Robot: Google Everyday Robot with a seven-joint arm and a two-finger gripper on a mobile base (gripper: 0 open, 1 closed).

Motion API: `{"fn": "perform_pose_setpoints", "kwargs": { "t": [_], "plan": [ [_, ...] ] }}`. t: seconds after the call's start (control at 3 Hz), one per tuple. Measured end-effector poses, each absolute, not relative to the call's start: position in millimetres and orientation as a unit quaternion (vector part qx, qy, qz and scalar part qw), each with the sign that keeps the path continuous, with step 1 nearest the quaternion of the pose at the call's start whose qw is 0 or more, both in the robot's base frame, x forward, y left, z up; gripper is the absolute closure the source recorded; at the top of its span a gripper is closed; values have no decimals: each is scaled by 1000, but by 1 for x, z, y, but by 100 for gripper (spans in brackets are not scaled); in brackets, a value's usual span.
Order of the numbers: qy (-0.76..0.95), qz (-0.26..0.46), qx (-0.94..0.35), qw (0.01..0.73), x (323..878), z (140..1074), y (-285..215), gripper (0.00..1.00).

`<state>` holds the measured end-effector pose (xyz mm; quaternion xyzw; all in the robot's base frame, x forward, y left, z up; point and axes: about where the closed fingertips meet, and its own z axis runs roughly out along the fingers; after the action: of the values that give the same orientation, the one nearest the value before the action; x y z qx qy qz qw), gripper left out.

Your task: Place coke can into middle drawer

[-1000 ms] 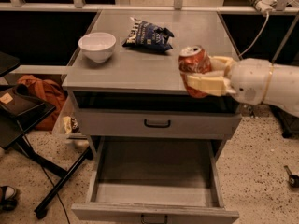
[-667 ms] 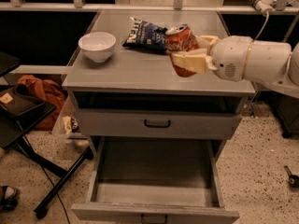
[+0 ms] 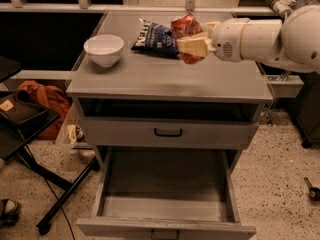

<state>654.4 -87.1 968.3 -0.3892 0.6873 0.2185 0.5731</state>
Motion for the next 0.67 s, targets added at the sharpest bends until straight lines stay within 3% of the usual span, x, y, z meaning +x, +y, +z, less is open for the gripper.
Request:
{"fn": "perform_pose_setpoints", "kwargs": {
  "t": [0.67],
  "plan": [
    [730, 206, -375, 533, 691, 927, -110, 100]
  ]
}}
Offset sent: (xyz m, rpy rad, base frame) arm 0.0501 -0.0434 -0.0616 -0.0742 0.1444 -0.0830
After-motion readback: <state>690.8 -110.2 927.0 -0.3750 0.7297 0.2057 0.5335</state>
